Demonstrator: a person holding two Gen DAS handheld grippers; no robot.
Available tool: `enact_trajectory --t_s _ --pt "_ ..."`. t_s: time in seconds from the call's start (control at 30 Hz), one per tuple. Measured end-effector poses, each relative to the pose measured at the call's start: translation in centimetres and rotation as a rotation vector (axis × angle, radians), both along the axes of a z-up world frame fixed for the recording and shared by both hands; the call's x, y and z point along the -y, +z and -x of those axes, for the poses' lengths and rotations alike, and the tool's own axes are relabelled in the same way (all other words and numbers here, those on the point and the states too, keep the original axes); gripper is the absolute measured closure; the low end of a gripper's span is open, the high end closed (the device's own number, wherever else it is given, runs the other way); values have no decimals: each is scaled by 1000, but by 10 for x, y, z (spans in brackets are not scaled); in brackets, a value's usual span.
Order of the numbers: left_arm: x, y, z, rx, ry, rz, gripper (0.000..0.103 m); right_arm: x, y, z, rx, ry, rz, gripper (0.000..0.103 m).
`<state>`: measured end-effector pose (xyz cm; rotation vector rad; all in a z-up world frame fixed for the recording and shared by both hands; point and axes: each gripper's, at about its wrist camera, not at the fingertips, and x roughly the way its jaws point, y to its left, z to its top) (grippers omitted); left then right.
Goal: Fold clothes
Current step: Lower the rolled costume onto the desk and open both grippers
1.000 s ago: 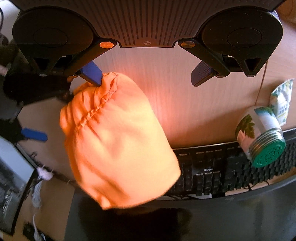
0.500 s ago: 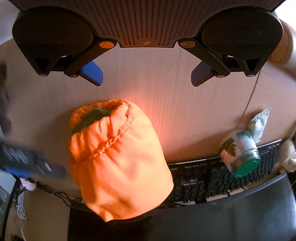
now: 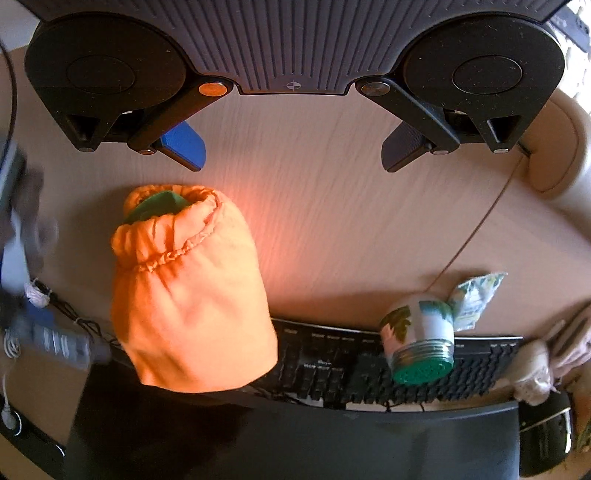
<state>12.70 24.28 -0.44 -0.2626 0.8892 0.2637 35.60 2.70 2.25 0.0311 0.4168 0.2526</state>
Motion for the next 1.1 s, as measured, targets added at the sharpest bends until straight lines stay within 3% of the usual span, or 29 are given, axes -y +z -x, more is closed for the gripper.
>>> enact_trajectory --t_s 0.1,0.27,0.33,0.47,0.73,0.9,1.1 --pt "-6 0 -1 -4 -15 5 0 -23 -4 -19 -15 -26 11 0" --pt "-24 -2 1 0 1 -5 0 -34 -52 -56 -178 -117 52 0" --pt "-32 -3 1 5 23 0 0 -31 -63 -62 -198 -130 41 0" --pt "-39 -10 -6 -5 37 24 0 -30 -73 -68 -208 -143 63 0" --pt "-17 -12 -13 5 -12 39 0 -12 -83 -81 -322 -112 -9 0" --pt "3 4 -3 77 42 -7 0 17 -54 -45 -242 -31 -63 0" --pt "49 19 30 189 108 -54 0 63 -24 54 -142 136 -95 0"
